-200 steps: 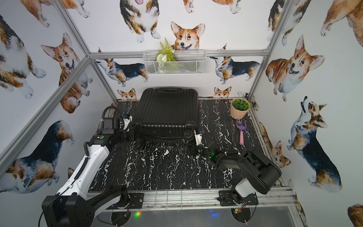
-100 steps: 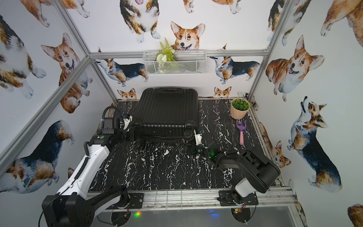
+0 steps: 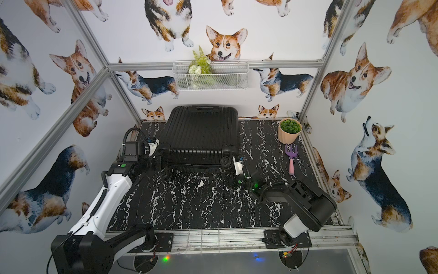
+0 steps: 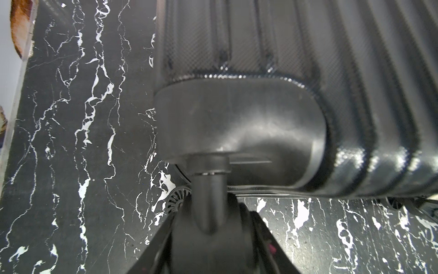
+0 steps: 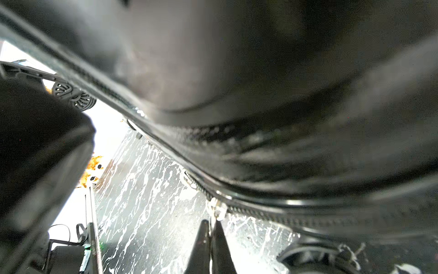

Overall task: Close the suitcase zippers
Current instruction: Zip the zipper on the suitcase, then reset both arms

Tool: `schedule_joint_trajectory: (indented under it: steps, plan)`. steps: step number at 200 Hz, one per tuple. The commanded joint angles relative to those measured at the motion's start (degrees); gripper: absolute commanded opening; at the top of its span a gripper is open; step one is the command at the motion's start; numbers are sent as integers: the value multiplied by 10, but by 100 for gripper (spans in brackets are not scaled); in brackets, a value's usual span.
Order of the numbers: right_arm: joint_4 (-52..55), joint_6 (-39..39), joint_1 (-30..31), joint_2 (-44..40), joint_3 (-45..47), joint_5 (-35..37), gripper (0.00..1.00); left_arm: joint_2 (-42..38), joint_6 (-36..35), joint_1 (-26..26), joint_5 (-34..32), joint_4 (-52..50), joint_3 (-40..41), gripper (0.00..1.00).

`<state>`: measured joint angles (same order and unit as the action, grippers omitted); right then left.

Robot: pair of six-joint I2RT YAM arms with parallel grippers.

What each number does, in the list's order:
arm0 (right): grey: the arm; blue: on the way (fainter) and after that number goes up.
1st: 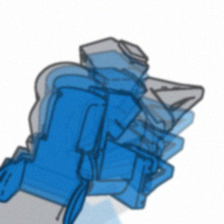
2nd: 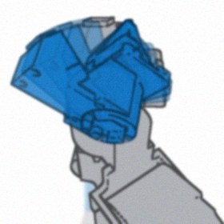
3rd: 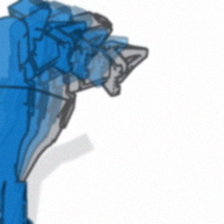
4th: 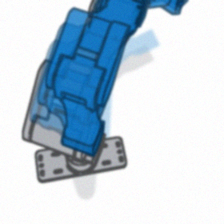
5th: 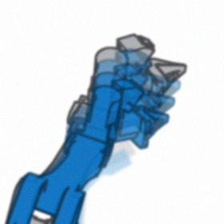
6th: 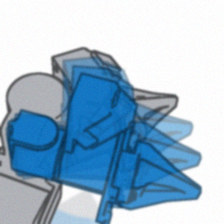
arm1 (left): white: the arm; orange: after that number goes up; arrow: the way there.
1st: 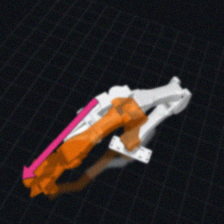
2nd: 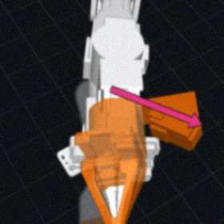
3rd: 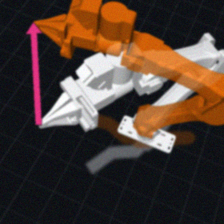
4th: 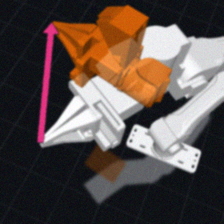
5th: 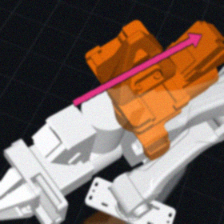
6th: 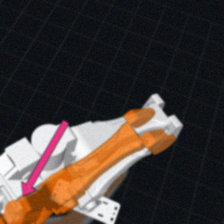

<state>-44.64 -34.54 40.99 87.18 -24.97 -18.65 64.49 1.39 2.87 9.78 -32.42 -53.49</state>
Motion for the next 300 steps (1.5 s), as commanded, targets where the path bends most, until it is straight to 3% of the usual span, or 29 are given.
schedule_joint_trajectory:
  steps: [1, 57, 70, 137, 159, 169, 222, 230, 234, 237, 300]
  plan:
    - [-69, 28, 8, -10, -8, -87, 0, -2, -22, 8, 103, -8, 2, 34]
    - [81, 74, 7, -87, 7, 113, 0, -8, -41, 8, 103, -6, 3, 46]
    - [96, 81, 5, -102, 13, 138, 0, -9, -44, 8, 114, -1, 5, 54]
    - [141, 101, 0, -139, 18, 178, 0, -22, -64, 8, 195, 3, 2, 77]
    - [151, 109, 0, -143, 15, 177, 0, -34, -69, 8, 186, -3, -3, 82]
    - [154, 111, 0, -147, 16, 182, 5, -40, -69, 8, 173, -7, -8, 83]
    - [214, 139, 0, -188, 14, 273, 41, -82, -44, 8, 71, 1, -22, 86]
    - [229, 148, 0, -197, 12, 298, 43, -90, -31, 8, 37, 11, -19, 88]
    - [237, 152, 0, -202, 12, 312, 44, -95, -22, 9, 17, 15, -18, 98]
    - [241, 155, 0, -206, 11, 324, 45, -97, -16, 8, 2, 19, -16, 100]
    - [350, 210, -1, -283, -10, 574, 52, -157, 96, 7, -276, 79, 71, 100]
